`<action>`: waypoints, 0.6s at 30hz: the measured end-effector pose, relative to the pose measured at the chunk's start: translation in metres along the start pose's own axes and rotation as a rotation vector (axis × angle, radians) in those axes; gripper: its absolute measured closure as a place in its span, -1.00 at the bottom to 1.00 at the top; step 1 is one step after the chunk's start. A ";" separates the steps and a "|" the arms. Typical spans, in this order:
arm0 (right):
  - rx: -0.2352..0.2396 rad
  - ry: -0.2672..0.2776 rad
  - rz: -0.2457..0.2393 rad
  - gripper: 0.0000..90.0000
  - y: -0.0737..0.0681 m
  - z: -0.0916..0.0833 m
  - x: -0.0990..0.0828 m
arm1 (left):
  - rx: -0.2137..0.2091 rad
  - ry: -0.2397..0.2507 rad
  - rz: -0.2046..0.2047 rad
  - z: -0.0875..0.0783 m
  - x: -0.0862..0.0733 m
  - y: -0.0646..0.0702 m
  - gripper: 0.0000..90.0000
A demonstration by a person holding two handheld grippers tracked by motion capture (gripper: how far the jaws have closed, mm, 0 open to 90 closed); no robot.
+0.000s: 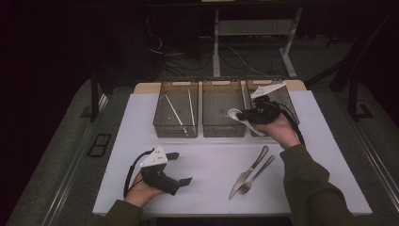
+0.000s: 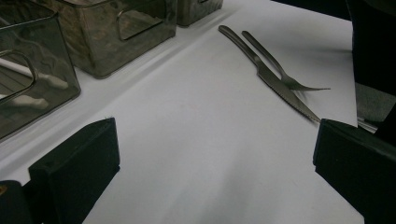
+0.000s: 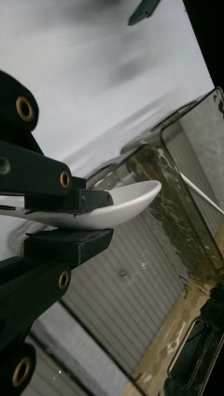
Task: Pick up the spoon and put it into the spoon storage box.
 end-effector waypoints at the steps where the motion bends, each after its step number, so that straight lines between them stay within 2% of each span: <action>1: 0.000 -0.002 -0.002 0.79 0.000 0.003 0.002 | 0.000 0.001 -0.001 0.000 0.000 0.000 -1.00; 6: -0.002 -0.011 -0.002 0.79 -0.001 0.015 0.017 | -0.003 0.004 -0.002 0.000 0.000 0.000 -1.00; 18: 0.000 -0.035 -0.051 0.79 -0.009 0.048 0.043 | -0.005 0.007 0.002 0.000 0.001 0.001 -1.00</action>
Point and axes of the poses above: each handheld gripper's, and its own axes: z roughly forward along the jaws, x roughly out of its top, y roughly to its right, the point moved 9 cm from there along z, roughly forward along the jaws, and after that the axes turned 10 degrees about -x, right-handed, at the moved point
